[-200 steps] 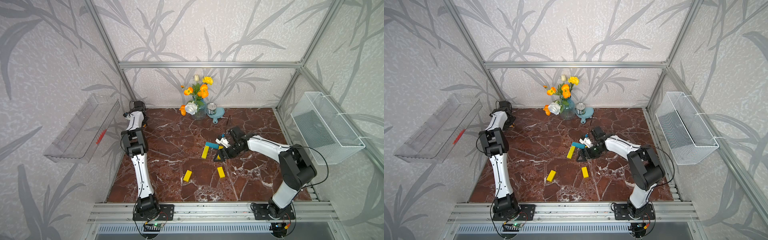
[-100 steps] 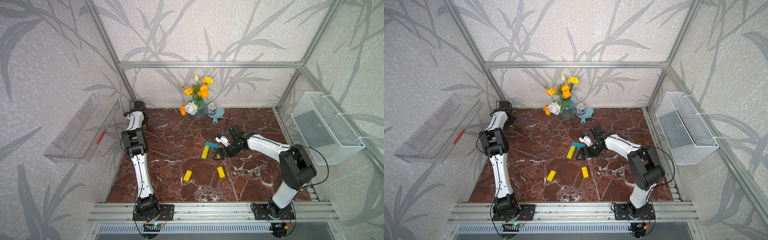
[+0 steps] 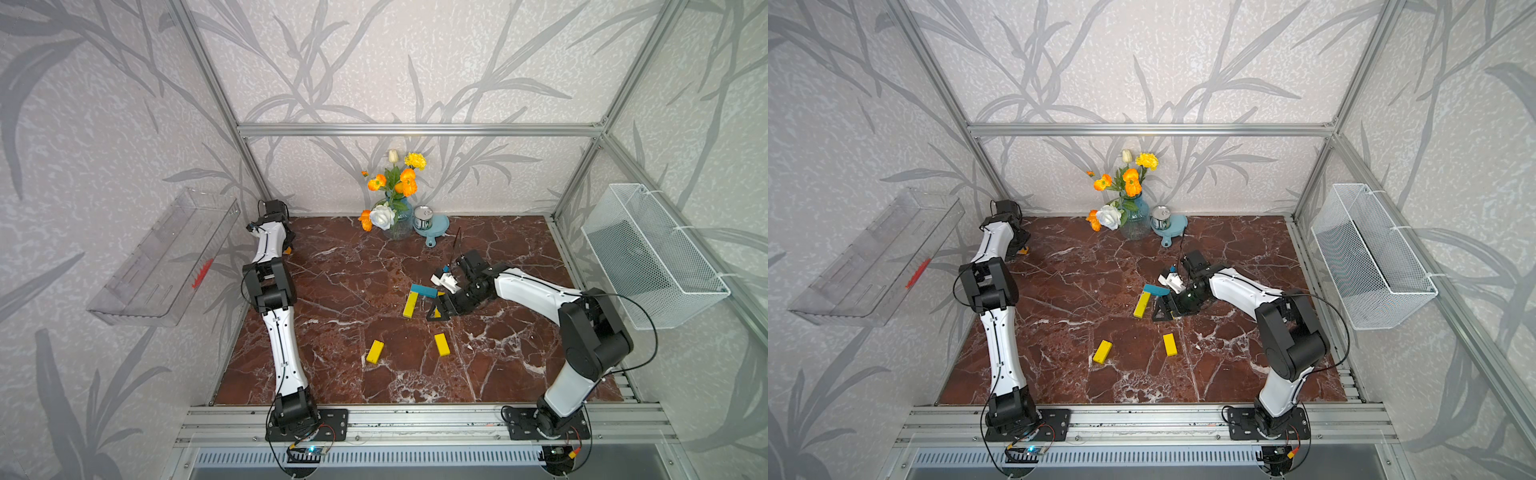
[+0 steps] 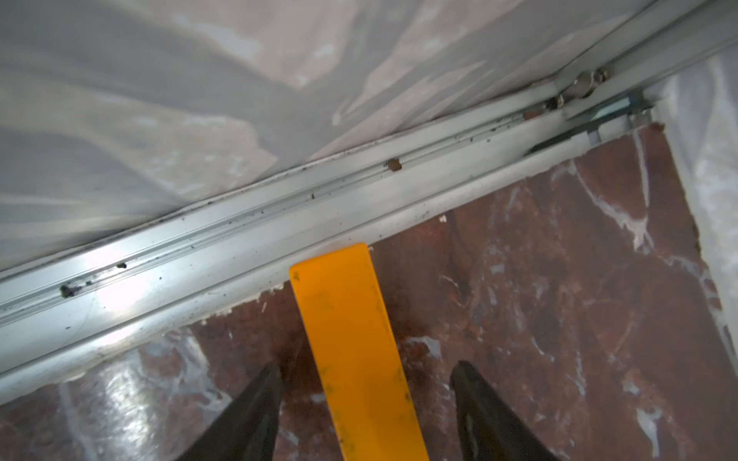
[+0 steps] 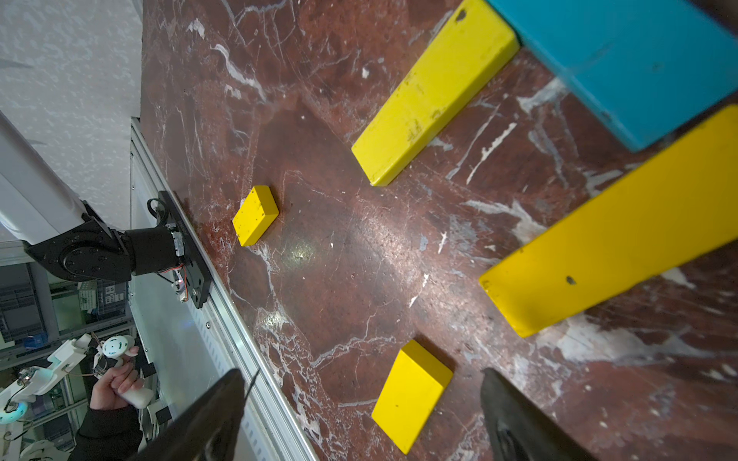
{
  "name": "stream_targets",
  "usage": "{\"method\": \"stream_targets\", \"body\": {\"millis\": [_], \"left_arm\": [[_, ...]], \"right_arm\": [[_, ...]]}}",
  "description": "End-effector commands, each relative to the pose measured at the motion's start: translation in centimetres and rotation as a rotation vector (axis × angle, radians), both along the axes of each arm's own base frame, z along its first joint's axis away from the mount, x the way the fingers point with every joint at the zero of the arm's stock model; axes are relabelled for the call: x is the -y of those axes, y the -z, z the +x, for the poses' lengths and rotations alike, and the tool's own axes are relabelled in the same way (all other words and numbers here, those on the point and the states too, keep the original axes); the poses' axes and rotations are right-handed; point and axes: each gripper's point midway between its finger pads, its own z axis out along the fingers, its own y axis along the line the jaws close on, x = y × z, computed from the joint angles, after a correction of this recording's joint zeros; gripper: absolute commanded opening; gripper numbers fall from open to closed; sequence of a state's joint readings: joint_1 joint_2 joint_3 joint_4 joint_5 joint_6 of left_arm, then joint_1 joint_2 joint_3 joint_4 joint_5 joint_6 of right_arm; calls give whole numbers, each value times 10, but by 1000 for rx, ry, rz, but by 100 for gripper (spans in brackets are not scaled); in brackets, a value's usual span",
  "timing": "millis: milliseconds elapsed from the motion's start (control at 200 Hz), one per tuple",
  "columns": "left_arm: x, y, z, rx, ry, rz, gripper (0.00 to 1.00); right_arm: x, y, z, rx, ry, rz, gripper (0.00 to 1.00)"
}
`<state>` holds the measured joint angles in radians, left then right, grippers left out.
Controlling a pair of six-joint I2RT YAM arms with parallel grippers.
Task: Assemble the letter p with building blocks
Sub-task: Pick up the building block from the center of the board.
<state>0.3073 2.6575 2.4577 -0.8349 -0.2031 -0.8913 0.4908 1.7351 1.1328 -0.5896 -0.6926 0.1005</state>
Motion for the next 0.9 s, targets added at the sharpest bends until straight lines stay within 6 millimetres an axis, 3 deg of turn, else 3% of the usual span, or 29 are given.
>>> {"method": "stream_targets", "body": {"millis": [0,565,895], "left_arm": [[9,28,-14,-78,22,-80,63],[35,47,-37,-157,130,-249,48],[51,37,-49,-165,202,-275,26]], "right_arm": [[-3,-11,1,1,-5,26,91],[-2,-8,-6,-25,2,64,91],[-1,-20,-6,3,7,85,91]]}}
